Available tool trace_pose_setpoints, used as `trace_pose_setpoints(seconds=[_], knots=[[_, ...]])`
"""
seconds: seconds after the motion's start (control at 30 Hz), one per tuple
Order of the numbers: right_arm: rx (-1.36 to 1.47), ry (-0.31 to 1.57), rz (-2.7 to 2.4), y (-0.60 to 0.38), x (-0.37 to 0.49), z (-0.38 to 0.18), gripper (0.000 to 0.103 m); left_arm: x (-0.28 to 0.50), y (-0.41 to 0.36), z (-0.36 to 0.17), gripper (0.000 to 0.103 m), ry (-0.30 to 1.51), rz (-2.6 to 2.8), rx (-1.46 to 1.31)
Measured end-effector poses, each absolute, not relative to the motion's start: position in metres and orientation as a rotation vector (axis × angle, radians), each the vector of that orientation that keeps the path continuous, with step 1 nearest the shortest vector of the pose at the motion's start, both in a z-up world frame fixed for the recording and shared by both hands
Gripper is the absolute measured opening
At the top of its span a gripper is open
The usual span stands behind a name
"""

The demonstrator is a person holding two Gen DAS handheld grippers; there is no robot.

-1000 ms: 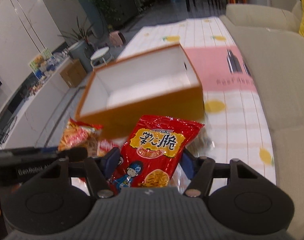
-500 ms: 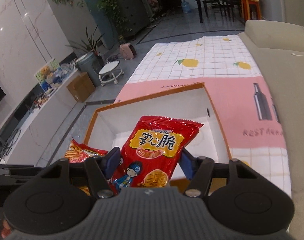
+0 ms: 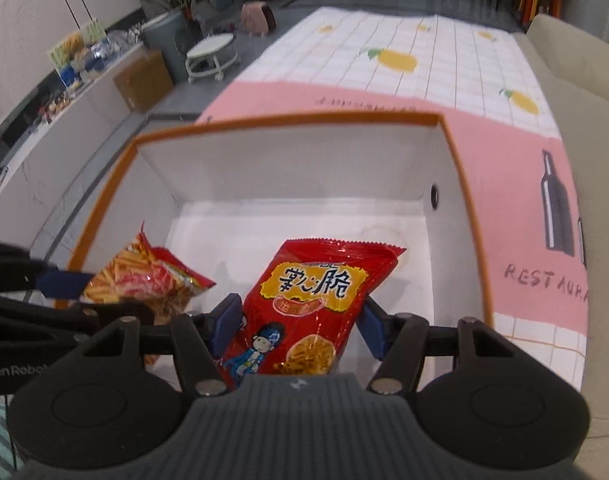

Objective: Organize snacks
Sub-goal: 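Lift the MIMI bag with the left tool while the right tool carries the red chip bag into the box, then open the left tool over the box floor while the right tool releases the red chip bag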

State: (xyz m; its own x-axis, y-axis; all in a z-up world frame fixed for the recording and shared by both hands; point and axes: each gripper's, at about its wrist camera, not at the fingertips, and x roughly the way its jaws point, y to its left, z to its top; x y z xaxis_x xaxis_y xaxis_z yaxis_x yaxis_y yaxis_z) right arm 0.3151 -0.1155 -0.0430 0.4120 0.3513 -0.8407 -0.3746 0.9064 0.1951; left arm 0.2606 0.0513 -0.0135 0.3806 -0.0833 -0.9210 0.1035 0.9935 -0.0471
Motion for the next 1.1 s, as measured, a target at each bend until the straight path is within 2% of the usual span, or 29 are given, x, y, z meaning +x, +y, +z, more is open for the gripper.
trace_pose_setpoints(seconds=[0.5,0.67,0.8,0.83,0.9,1.1], knots=[[-0.122,1.169,0.477,-0.103,0.326,-0.080,0.058,0.278,0.037,-0.049,0.046,1.257,-0.091,0.192],[-0.128,1.170,0.457,-0.104,0.324,-0.078,0.063,0.273,0.034,-0.045,0.057,1.239,-0.099,0.204],[-0.130,1.155,0.436,-0.106,0.321,-0.071,0.064,0.264,0.035,-0.033,0.070,1.194,-0.107,0.198],[-0.127,1.147,0.431,-0.107,0.320,-0.068,0.064,0.261,0.035,-0.029,0.071,1.177,-0.108,0.195],[-0.117,1.128,0.420,-0.110,0.316,-0.062,0.071,0.254,0.035,-0.021,0.071,1.154,-0.106,0.188],[-0.097,1.041,0.392,-0.119,0.297,-0.038,0.073,0.229,0.037,0.005,0.071,1.070,-0.092,0.142]])
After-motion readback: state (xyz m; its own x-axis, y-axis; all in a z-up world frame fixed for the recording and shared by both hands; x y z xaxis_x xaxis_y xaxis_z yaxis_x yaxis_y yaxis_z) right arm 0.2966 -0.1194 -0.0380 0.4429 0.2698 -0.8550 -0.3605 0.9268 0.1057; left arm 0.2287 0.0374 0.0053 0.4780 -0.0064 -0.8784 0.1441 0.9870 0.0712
